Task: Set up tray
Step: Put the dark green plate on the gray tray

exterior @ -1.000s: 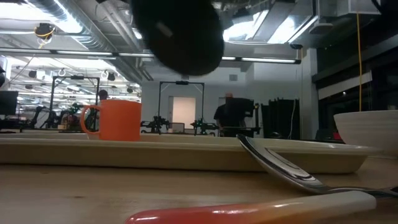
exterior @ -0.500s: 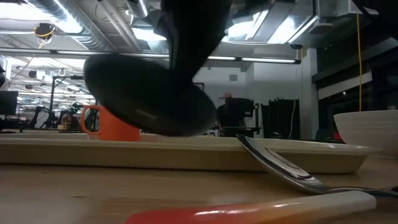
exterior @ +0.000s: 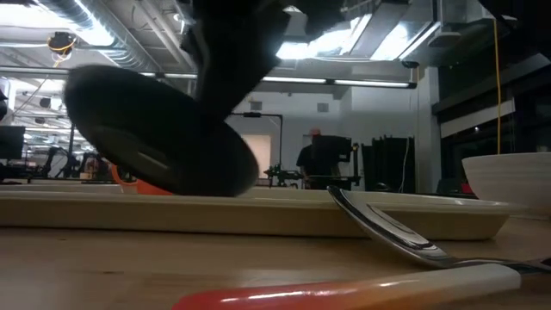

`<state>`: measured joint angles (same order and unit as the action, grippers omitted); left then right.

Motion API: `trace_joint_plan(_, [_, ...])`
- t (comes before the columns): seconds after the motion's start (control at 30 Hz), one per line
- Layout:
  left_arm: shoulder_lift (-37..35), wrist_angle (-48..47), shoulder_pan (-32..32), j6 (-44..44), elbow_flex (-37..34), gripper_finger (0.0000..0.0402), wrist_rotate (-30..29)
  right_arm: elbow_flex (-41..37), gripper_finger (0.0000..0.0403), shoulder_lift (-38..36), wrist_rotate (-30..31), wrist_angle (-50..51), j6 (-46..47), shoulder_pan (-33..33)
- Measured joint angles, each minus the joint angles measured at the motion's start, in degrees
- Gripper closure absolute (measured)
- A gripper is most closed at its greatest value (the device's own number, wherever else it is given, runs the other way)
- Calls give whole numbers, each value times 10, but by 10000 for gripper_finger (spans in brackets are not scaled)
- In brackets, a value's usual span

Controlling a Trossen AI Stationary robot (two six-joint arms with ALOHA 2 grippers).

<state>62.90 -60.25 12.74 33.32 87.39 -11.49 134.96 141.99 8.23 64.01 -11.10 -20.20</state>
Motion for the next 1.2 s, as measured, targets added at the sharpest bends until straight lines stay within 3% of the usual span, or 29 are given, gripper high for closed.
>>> trace_joint_plan(0.67, [6, -4, -4, 4, 0, 177, 2, -2, 394, 34, -1, -11, -49, 20])
trace_joint_plan(1.2, [6, -4, -4, 4, 0, 177, 0, -2, 388, 35, -47, -57, -57, 20])
